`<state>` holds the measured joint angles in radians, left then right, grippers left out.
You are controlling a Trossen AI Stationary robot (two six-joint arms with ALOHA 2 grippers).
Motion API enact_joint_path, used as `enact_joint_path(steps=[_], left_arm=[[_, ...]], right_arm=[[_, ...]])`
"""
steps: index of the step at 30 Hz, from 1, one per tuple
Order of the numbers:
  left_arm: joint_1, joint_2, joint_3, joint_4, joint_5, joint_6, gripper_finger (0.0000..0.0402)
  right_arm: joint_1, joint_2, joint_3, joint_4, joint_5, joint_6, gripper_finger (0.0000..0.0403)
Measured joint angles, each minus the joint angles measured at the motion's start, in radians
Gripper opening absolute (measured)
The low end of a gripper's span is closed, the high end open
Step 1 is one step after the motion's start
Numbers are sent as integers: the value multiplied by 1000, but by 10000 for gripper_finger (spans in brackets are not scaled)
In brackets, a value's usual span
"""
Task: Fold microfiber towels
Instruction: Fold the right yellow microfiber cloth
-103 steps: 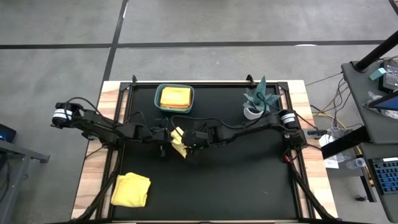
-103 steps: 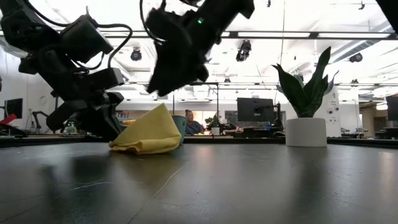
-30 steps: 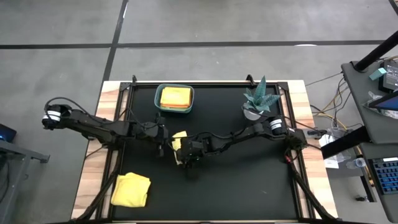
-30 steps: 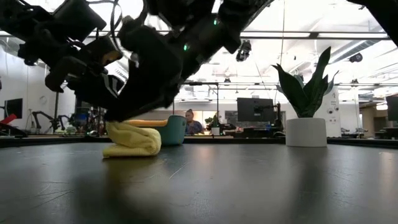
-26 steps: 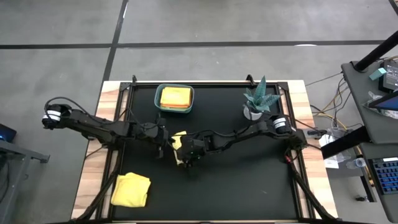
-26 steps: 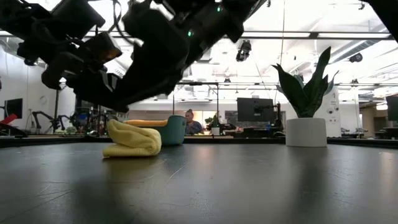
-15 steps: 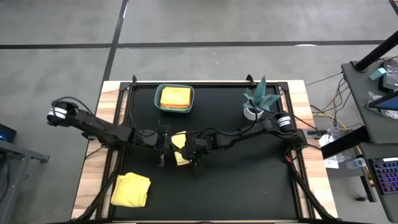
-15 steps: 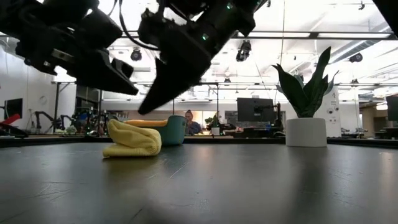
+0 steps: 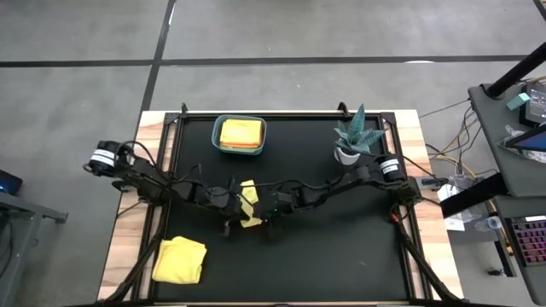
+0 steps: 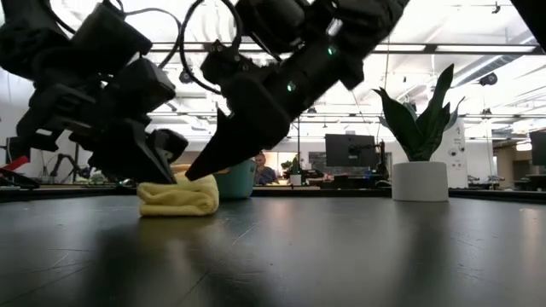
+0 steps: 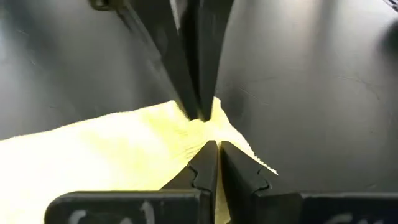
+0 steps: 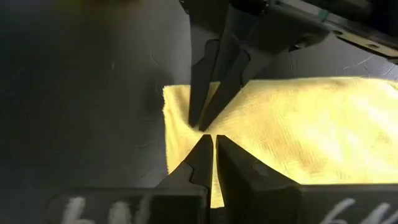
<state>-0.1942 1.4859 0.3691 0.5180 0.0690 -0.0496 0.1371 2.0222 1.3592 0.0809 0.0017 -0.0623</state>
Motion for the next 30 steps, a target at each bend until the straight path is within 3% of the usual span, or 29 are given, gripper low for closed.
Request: enact_joint_path(steps=[5,12,19,30], left_arm=[[5,21,0,-3,21,-31,6],[20,14,1,-71,27,-73,6],[27,-2,0,-108,28,-76,1],[22,-198,-6,-279,28,-58,1]], right_arm=[[-7,36,-59,126,-2,41,12],[-41,65,-64,149,-125,115,12],[-42,57,-55,132,-130,116,12],[-33,5,-55,92,-132,114,12]])
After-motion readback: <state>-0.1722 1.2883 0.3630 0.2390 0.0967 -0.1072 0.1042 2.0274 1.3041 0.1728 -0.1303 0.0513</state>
